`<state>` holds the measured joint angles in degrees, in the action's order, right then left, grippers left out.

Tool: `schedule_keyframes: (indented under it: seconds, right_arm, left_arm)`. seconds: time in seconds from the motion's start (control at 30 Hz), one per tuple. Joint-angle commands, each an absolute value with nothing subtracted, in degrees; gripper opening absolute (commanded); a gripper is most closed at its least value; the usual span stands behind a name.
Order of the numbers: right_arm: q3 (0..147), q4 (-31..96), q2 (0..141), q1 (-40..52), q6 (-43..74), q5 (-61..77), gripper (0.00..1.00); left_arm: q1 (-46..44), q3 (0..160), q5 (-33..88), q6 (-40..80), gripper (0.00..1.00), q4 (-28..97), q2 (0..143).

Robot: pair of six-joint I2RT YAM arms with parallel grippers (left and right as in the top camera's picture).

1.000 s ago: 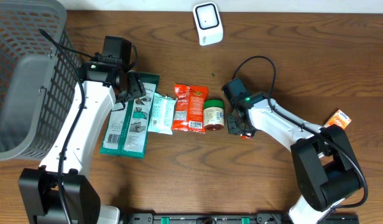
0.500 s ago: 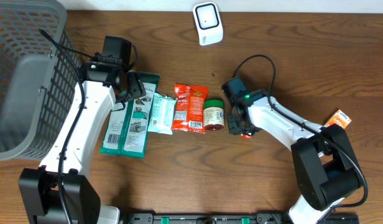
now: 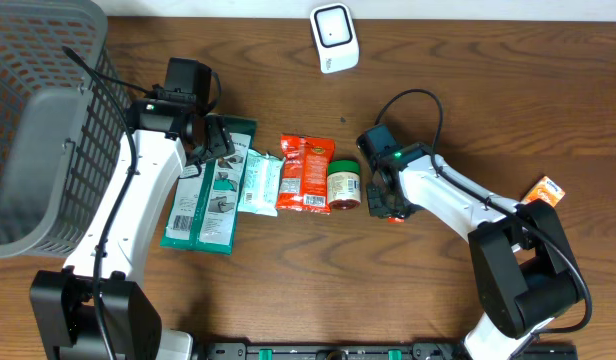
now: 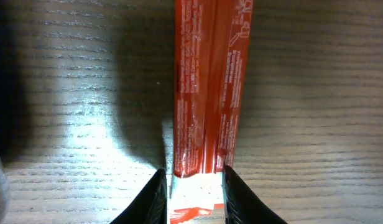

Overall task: Scan the item barcode
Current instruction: 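Lower the right gripper and grasp the red Nescafe stick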

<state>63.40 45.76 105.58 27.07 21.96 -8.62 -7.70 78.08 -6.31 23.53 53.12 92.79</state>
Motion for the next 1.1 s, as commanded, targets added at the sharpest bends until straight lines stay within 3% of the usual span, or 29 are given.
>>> schedule_keyframes:
  seconds: [0.0, 0.43, 0.6, 0.83, 1.07]
  right_arm:
    - [63.18, 45.60, 106.13, 27.09, 22.26, -8.78, 0.26]
    - [58.00, 40.03, 106.13, 27.09, 22.94, -8.73, 0.24]
    - [57.63, 39.46, 106.04, 26.92, 22.92, -8.62, 0.01]
    - [64.49, 45.63, 103.44, 24.32, 21.15, -2.46, 0.01]
    - [66.15, 46.46, 97.32, 17.82, 18.59, 14.31, 0.01]
  left_arm:
    - [-7.68, 77.89, -6.63, 23.16, 0.84, 53.28, 92.90]
    - [-7.68, 77.89, -6.63, 23.16, 0.84, 53.28, 92.90]
    - [-7.68, 77.89, -6.63, 23.16, 0.84, 53.28, 92.90]
    - [-7.68, 77.89, -6.63, 23.16, 0.84, 53.28, 92.90]
    - [-7.68, 77.89, -6.63, 23.16, 0.84, 53.28, 92.90]
